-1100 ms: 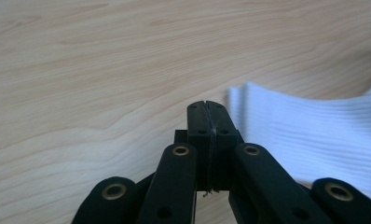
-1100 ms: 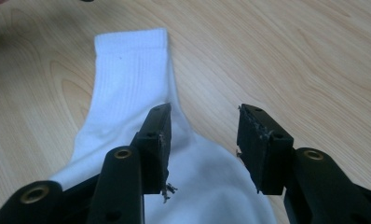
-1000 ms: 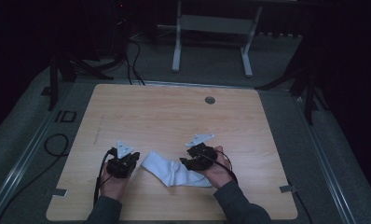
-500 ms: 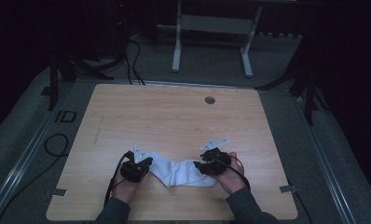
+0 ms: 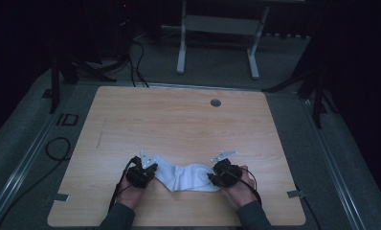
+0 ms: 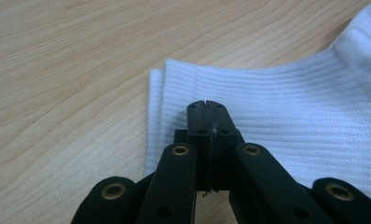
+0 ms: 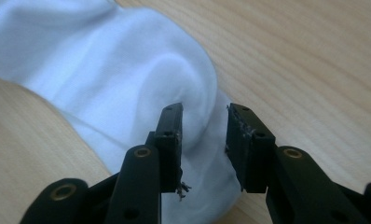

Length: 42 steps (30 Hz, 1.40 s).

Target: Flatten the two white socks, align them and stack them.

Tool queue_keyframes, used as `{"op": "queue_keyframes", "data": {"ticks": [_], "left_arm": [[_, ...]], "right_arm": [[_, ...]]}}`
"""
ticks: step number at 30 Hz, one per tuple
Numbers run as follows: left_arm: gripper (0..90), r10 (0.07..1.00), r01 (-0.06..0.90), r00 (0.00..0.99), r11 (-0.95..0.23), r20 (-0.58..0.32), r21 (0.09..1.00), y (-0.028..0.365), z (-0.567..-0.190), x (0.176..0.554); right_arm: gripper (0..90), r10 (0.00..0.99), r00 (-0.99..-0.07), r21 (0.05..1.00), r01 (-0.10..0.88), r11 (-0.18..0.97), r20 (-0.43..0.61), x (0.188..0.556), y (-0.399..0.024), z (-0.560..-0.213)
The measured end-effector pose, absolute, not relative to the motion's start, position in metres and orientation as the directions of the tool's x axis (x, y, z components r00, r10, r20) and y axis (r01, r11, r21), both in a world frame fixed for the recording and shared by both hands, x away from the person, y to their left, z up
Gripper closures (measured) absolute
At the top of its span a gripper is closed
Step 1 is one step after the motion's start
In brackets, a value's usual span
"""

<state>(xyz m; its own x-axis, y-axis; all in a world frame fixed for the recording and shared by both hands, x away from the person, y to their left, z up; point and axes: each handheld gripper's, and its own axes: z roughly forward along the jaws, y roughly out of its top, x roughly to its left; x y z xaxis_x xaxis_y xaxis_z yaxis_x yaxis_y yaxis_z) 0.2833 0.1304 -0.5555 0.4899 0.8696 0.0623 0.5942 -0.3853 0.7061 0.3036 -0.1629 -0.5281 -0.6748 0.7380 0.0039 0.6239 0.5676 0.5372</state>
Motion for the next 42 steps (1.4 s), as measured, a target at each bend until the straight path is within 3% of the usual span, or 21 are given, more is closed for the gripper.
{"op": "queue_keyframes", "data": {"ticks": [1,2,3,7,22,42], "left_arm": [[89.5,0.873,0.6,0.485,-0.377,0.055,0.706,0.131,-0.556,0.283],[89.5,0.874,0.602,0.484,-0.375,0.052,0.705,0.131,-0.556,0.283],[89.5,0.874,0.603,0.483,-0.374,0.05,0.704,0.131,-0.556,0.283],[89.5,0.876,0.605,0.48,-0.374,0.052,0.703,0.131,-0.556,0.283],[89.6,0.881,0.612,0.472,-0.359,0.039,0.704,0.131,-0.556,0.283],[89.7,0.882,0.616,0.468,-0.362,0.044,0.699,0.131,-0.556,0.282]], "right_arm": [[66.5,0.741,-0.671,0.537,0.631,0.56,0.016,0.305,-0.163,-0.53],[73.1,0.739,-0.672,0.547,0.64,0.539,0.058,0.31,-0.162,-0.533],[73.1,0.739,-0.672,0.547,0.64,0.539,0.058,0.31,-0.162,-0.533],[87.4,0.734,-0.678,0.54,0.633,0.554,0.042,0.311,-0.157,-0.535],[88.2,0.745,-0.667,0.53,0.638,0.558,0.018,0.288,-0.186,-0.533],[88.5,0.797,-0.601,0.559,0.639,0.528,-0.066,0.305,-0.205,-0.527]]}}
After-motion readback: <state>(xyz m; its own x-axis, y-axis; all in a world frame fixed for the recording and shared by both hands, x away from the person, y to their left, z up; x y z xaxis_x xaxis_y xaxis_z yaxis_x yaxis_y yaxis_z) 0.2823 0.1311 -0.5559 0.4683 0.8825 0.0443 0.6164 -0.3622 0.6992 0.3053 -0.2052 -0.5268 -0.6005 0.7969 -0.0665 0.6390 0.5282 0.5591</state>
